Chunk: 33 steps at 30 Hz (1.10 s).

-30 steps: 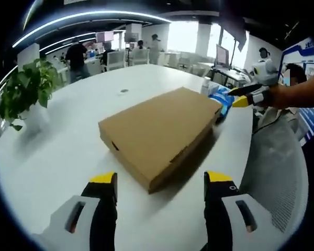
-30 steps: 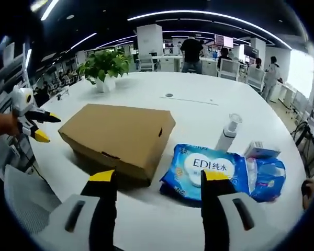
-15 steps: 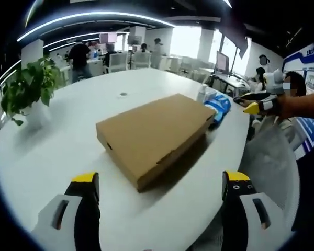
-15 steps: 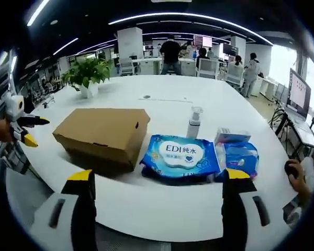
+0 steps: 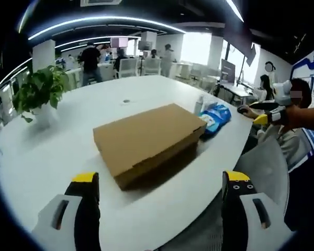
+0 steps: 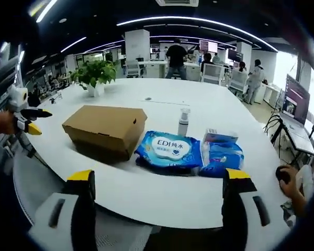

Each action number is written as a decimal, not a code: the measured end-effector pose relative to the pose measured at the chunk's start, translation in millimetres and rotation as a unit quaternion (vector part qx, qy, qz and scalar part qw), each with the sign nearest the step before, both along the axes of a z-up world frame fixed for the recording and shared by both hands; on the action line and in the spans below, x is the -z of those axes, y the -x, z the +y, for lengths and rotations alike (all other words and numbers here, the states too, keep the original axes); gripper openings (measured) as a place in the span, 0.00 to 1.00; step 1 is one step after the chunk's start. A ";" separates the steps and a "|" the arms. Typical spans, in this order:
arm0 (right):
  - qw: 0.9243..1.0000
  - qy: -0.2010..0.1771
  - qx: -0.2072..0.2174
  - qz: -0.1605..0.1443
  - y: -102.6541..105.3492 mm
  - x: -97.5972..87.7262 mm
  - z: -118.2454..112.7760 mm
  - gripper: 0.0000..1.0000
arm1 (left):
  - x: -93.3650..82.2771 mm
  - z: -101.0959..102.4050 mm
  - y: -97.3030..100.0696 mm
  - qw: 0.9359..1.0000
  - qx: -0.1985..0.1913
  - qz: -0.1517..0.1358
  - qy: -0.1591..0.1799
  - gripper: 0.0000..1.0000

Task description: Operate the shoe box by opening the lid, removing the specified soft item, and placing it in the target area until the item is outside and the box remains undamaged.

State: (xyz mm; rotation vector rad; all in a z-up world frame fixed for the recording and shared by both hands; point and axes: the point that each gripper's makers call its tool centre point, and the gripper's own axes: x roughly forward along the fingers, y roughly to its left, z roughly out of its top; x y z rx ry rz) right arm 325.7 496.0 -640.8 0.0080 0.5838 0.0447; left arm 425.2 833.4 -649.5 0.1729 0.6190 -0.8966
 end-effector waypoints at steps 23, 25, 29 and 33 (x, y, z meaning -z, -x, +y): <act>0.999 -0.027 -0.001 -0.016 14.5 1.9 -14.2 0.96 | -9.2 -23.4 26.2 1.000 -0.009 -0.017 -0.003 1.00; 0.999 -0.029 -0.001 -0.014 13.4 3.0 -14.9 0.96 | -9.7 -23.7 27.1 1.000 -0.009 -0.014 -0.004 1.00; 1.000 -0.027 -0.002 -0.014 12.5 2.2 -16.1 0.96 | -8.1 -24.0 27.0 1.000 -0.009 -0.015 -0.006 0.99; 0.999 -0.028 0.001 -0.015 12.0 1.9 -19.0 0.96 | -8.0 -26.9 27.2 1.000 -0.006 -0.014 -0.006 0.99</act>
